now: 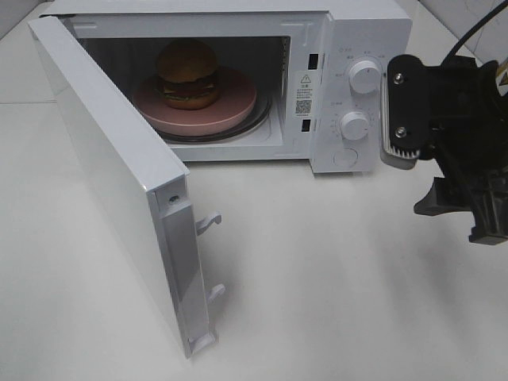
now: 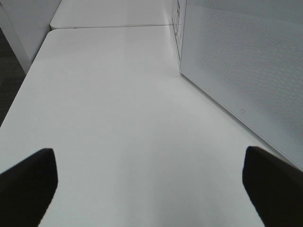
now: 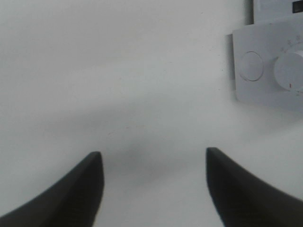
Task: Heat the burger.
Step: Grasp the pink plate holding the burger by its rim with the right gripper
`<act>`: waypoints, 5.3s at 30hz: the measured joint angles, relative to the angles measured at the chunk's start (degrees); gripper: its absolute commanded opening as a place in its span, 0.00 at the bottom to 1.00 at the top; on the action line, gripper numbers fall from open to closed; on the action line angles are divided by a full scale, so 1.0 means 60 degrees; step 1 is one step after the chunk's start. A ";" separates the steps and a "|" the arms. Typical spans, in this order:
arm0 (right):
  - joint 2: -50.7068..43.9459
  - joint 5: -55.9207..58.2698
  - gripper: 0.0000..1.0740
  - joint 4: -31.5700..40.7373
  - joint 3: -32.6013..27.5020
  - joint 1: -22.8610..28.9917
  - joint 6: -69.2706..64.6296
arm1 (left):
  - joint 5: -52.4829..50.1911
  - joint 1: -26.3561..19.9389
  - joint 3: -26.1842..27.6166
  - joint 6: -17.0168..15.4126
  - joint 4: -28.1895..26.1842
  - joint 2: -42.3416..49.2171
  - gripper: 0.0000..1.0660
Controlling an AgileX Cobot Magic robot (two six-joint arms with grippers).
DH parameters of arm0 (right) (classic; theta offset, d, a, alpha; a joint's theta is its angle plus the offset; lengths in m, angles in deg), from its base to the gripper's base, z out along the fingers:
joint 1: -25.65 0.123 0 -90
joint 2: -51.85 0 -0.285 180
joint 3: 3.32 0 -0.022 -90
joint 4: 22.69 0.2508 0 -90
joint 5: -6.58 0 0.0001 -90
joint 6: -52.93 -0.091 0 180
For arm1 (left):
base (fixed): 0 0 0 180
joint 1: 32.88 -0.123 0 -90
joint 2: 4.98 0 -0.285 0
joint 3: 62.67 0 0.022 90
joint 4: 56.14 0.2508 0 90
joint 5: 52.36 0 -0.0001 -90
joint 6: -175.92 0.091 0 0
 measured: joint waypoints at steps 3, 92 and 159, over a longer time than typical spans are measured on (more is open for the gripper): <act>0.0000 -0.0181 0.84 -0.0029 0.0000 0.0000 -0.0430 | 0.0000 0.0000 0.0000 0.0000 0.0000 0.0000 0.95; 0.6665 -0.2865 0.81 -0.3495 0.5319 0.2320 -0.3151 | 0.0000 0.0000 0.0000 0.0000 0.0000 0.0000 0.95; 0.9845 -0.2941 0.00 -0.3858 0.8719 0.2110 -0.3380 | 0.0000 0.0000 0.0000 0.0000 0.0277 0.0000 0.95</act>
